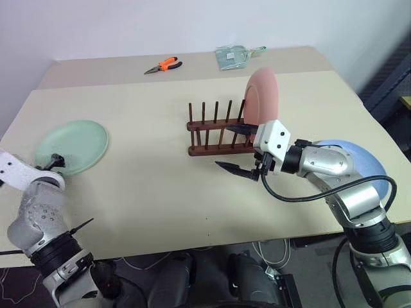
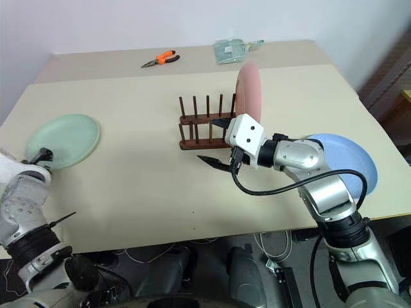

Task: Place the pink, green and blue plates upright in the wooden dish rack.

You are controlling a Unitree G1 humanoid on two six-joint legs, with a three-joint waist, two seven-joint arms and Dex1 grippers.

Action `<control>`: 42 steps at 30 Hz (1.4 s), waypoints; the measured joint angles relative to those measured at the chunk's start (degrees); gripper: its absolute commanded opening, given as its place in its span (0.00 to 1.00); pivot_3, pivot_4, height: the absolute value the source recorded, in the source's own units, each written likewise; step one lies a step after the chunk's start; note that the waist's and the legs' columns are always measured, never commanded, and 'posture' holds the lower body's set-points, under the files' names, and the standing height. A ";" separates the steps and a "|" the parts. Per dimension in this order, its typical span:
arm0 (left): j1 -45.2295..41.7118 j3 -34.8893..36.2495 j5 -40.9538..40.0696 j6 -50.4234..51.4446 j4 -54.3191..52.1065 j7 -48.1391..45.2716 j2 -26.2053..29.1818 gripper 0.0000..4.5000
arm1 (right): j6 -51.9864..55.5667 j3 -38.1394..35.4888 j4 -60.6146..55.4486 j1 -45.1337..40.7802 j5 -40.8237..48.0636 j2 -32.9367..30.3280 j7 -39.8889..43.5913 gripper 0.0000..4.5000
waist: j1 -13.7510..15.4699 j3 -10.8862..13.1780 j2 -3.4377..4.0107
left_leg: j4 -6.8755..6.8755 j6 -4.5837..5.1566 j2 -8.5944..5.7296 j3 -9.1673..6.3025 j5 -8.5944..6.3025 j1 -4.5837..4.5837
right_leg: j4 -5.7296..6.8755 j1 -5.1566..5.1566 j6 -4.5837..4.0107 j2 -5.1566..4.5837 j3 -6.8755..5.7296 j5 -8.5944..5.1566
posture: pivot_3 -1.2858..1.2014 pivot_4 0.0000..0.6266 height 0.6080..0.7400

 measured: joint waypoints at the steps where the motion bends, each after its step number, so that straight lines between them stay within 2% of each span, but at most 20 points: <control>1: -0.83 1.64 -2.24 1.11 0.66 0.84 -0.61 0.60 | -0.11 0.09 0.02 0.05 -0.09 0.27 0.09 1.00 | 0.00 0.01 -0.02 | 0.00 0.00 0.01 0.00 0.00 0.00 | 0.00 0.00 0.00 0.00 0.00 0.00 | 0.52 0.24 1.00; 2: -1.49 3.34 -4.44 1.97 1.49 1.87 -0.73 0.51 | -0.20 0.10 0.03 0.08 -0.25 0.40 0.15 1.00 | -0.03 0.02 -0.07 | 0.00 -0.02 0.01 0.00 0.01 0.00 | 0.01 -0.02 0.00 0.00 0.00 0.00 | 0.52 0.24 1.00; 6: -3.14 7.00 -9.12 2.53 3.41 5.12 -0.74 0.02 | -1.04 0.03 0.82 0.30 -1.32 0.66 0.01 1.00 | -0.04 0.01 -0.21 | -0.02 -0.10 0.02 0.00 0.05 0.01 | 0.07 -0.05 -0.03 0.00 0.01 0.02 | 0.52 0.24 1.00; 9: -3.87 7.41 -11.49 2.22 3.74 6.17 -0.64 0.01 | -1.41 0.01 0.96 0.48 -1.89 0.99 -0.18 1.00 | 0.05 -0.01 -0.25 | -0.01 -0.10 -0.01 0.00 0.06 0.01 | 0.08 -0.03 -0.04 0.00 0.02 0.02 | 0.52 0.24 1.00; 11: -3.38 5.25 -11.44 1.27 3.63 4.81 -0.34 0.01 | -1.22 -0.07 0.98 0.52 -1.83 1.17 -0.16 1.00 | 0.09 -0.01 -0.30 | -0.01 -0.12 -0.01 0.00 0.07 0.01 | 0.09 -0.03 -0.05 0.00 0.01 0.03 | 0.52 0.24 1.00; 14: -1.73 -6.86 -8.32 -0.86 -0.96 -3.08 2.88 0.01 | -0.33 -0.34 1.08 0.29 -1.75 1.21 0.11 1.00 | 0.22 0.07 -0.53 | -0.01 -0.19 -0.02 -0.05 0.11 -0.01 | 0.09 -0.02 -0.09 0.02 0.00 0.05 | 0.52 0.24 1.00; 17: -4.94 -15.85 -6.78 -1.92 -5.98 -6.84 4.41 0.01 | -1.65 -0.18 1.54 -1.36 -3.78 2.11 -0.54 1.00 | 0.04 0.06 -0.52 | -0.01 -0.19 -0.02 -0.01 0.11 0.01 | 0.09 -0.02 -0.12 0.01 0.02 0.07 | 0.52 0.24 1.00; 23: -15.47 -31.84 -4.08 -1.04 -12.19 -10.05 5.49 0.01 | -14.55 6.12 7.42 -7.38 -18.79 3.27 -3.70 1.00 | -0.53 0.06 -0.52 | -0.11 -0.51 -0.01 0.06 0.31 0.02 | 0.20 -0.14 -0.11 0.04 0.06 0.07 | 0.52 0.24 1.00; 27: -20.15 -34.65 -4.98 2.60 -13.97 -8.31 2.32 0.01 | -21.44 9.60 14.74 -12.59 -29.20 5.99 -8.66 1.00 | -1.12 0.07 -0.52 | -0.11 -0.62 -0.01 0.07 0.38 0.03 | 0.36 -0.21 -0.11 0.05 0.09 0.07 | 0.52 0.24 1.00; 33: -21.73 -34.78 -8.54 9.06 -15.69 -6.61 -1.07 0.01 | -26.72 11.84 24.97 -18.36 -41.65 7.12 -16.37 1.00 | -1.35 0.08 -0.52 | -0.10 -0.66 -0.02 0.06 0.41 0.03 | 0.45 -0.24 -0.11 0.07 0.11 0.06 | 0.52 0.24 1.00; 34: -21.73 -34.64 -9.37 9.94 -16.12 -6.40 -1.51 0.00 | -27.24 11.83 26.13 -18.74 -42.90 7.12 -17.27 0.88 | -1.34 0.08 -0.53 | -0.11 -0.66 -0.02 0.05 0.41 0.03 | 0.44 -0.24 -0.11 0.08 0.11 0.06 | 0.52 0.24 1.00; 35: -21.69 -34.45 -10.21 10.58 -16.53 -6.23 -1.65 0.00 | -27.82 11.84 27.12 -18.95 -43.77 7.22 -17.92 0.82 | -1.34 0.08 -0.53 | -0.11 -0.66 -0.02 0.04 0.41 0.02 | 0.44 -0.24 -0.12 0.08 0.12 0.06 | 0.52 0.24 1.00; 36: -21.62 -34.12 -10.79 11.27 -16.96 -6.08 -1.65 0.00 | -28.46 11.84 27.97 -18.99 -44.58 7.44 -18.47 0.68 | -1.35 0.08 -0.53 | -0.12 -0.66 -0.02 0.05 0.41 0.03 | 0.45 -0.24 -0.12 0.08 0.12 0.06 | 0.52 0.24 1.00; 37: -21.50 -33.78 -11.10 11.64 -17.21 -5.90 -1.61 0.00 | -28.88 11.85 28.40 -18.99 -45.01 7.60 -18.68 0.59 | -1.36 0.08 -0.52 | -0.12 -0.67 -0.02 0.05 0.42 0.02 | 0.45 -0.24 -0.12 0.09 0.13 0.06 | 0.52 0.24 1.00; 42: -20.26 -32.04 -12.03 12.66 -17.67 -5.70 -1.46 0.00 | -31.14 12.28 29.40 -18.98 -46.97 8.28 -19.26 0.01 | -1.42 0.08 -0.53 | -0.11 -0.71 0.01 0.03 0.44 0.03 | 0.47 -0.25 -0.12 0.17 0.17 0.06 | 0.52 0.24 1.00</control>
